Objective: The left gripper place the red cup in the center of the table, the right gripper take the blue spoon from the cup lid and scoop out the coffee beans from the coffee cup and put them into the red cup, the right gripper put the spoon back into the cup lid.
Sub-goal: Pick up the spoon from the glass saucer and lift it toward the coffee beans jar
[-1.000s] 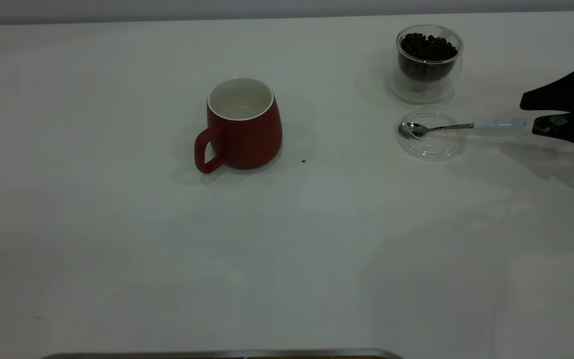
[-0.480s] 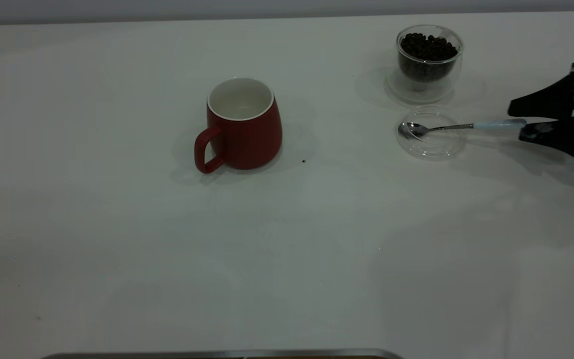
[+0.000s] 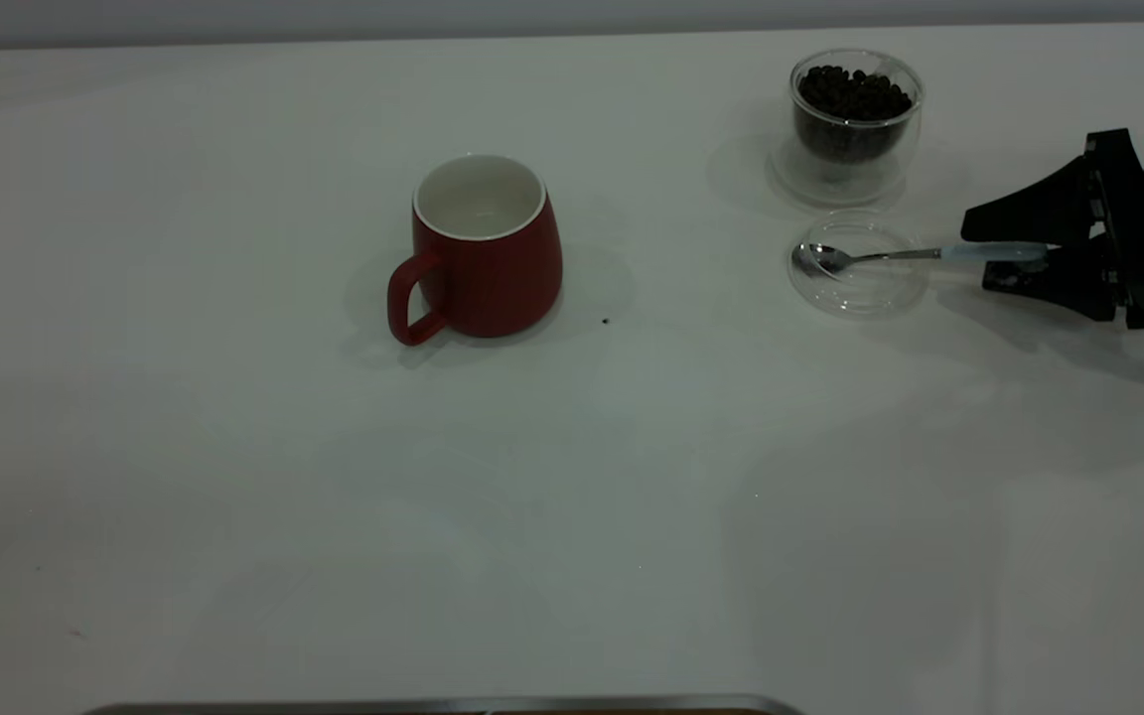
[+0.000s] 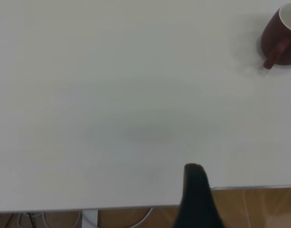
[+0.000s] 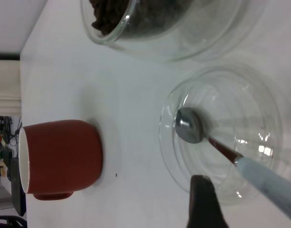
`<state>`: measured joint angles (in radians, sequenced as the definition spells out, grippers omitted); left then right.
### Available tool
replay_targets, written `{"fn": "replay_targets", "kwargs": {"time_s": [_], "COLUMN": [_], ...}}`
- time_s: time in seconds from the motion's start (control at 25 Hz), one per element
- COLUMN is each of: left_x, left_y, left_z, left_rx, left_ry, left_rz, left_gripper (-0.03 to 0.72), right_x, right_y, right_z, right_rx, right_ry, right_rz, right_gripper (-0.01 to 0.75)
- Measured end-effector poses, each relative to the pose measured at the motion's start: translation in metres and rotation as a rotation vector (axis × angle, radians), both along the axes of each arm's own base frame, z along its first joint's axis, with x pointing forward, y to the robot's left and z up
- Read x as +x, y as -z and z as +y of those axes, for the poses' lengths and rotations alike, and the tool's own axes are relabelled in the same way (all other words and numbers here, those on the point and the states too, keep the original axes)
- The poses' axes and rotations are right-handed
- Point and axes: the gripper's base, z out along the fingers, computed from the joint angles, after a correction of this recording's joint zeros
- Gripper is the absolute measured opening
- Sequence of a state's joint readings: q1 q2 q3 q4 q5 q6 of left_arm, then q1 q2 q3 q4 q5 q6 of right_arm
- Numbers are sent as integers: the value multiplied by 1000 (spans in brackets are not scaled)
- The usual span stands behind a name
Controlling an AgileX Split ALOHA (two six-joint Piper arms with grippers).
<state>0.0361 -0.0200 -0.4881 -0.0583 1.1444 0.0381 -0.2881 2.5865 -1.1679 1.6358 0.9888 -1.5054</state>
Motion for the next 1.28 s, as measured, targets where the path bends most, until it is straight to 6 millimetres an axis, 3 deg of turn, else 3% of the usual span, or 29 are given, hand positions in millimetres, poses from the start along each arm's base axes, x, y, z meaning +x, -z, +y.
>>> {"fn": "replay_targets", "kwargs": {"time_s": [0.2, 0.36, 0.76, 1.0, 1.16, 1.28], "left_x": [0, 0, 0, 0, 0, 0], "left_y": [0, 0, 0, 0, 0, 0], "left_z": [0, 0, 0, 0, 0, 0], "left_rx": [0, 0, 0, 0, 0, 0], "left_ry": [0, 0, 0, 0, 0, 0], "left_rz": [1, 1, 1, 1, 1, 1], "left_gripper": [587, 587, 587, 587, 587, 587], "right_x": [0, 0, 0, 0, 2, 7], "right_y": [1, 1, -1, -5, -27, -62], "right_z": [-1, -1, 1, 1, -1, -5], "right_rx": [-6, -5, 21, 27, -31, -70], "right_ry": [5, 6, 1, -18, -92, -124], "right_rz": [4, 5, 2, 25, 39, 30], "right_gripper": [479, 407, 108, 103, 103, 103]}}
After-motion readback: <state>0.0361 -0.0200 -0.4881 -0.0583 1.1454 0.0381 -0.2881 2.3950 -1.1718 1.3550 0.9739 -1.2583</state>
